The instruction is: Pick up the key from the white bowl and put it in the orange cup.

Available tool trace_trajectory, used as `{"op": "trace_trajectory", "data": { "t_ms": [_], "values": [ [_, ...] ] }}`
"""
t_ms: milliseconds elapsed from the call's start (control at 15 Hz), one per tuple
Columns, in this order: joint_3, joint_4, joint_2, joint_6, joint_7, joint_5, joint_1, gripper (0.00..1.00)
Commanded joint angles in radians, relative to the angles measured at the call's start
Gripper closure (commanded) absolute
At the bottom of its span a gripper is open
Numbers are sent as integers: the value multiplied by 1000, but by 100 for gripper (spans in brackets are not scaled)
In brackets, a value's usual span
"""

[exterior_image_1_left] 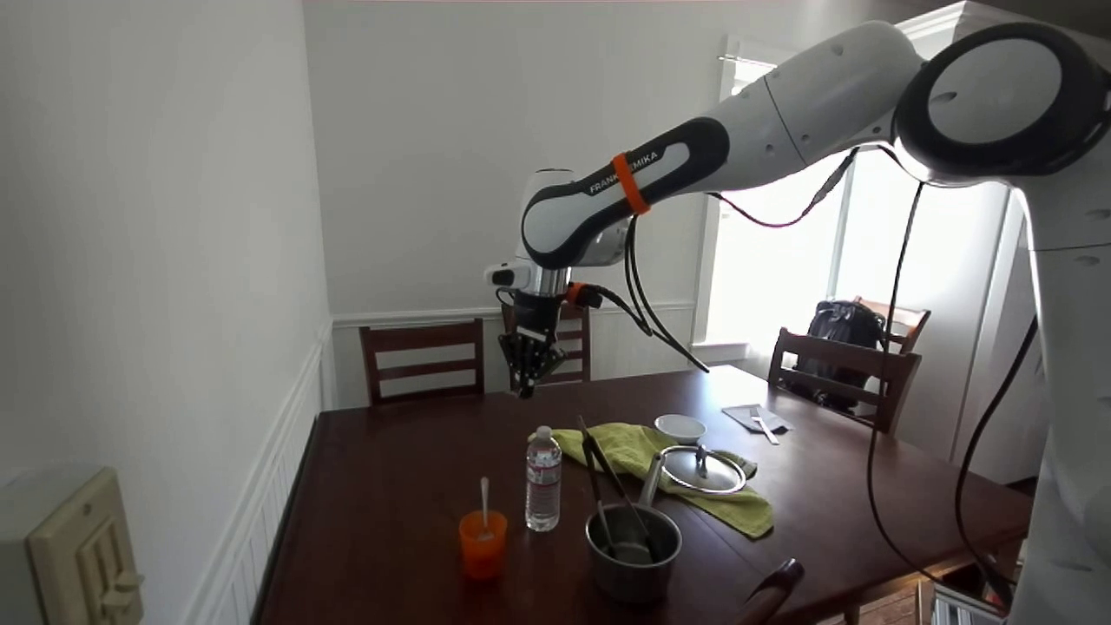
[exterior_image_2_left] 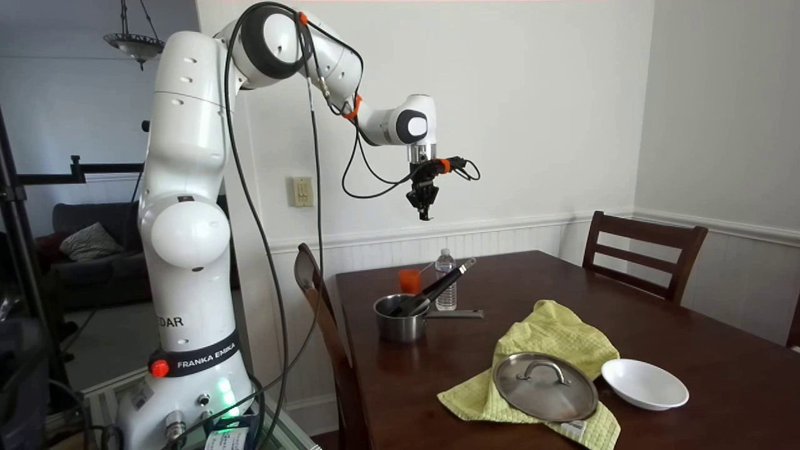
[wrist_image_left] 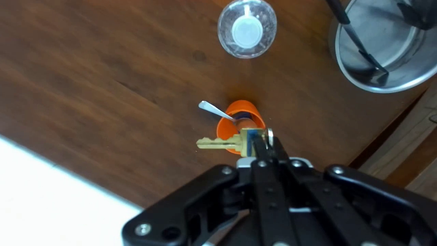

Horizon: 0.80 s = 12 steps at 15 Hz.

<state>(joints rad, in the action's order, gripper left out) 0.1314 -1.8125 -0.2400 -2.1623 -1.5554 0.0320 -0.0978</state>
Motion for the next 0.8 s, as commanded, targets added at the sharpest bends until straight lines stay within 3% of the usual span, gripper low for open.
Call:
{"op": "trace_trajectory", "data": {
  "t_ms": [0,133,200,400,533,733],
  "values": [
    [-27,85,-88,59,-99,55,-12,99],
    [-42,84,-138,31,-144,55,-29,99],
    [-41,43,-77,27,-80,32,-1,96],
    [-52,62,-135,24,-115,32,-22,99],
    [-31,78,-171,-2,-91,138,-40,99],
    [-16,95,-207,-14,-75,192,-24,99]
  ]
}}
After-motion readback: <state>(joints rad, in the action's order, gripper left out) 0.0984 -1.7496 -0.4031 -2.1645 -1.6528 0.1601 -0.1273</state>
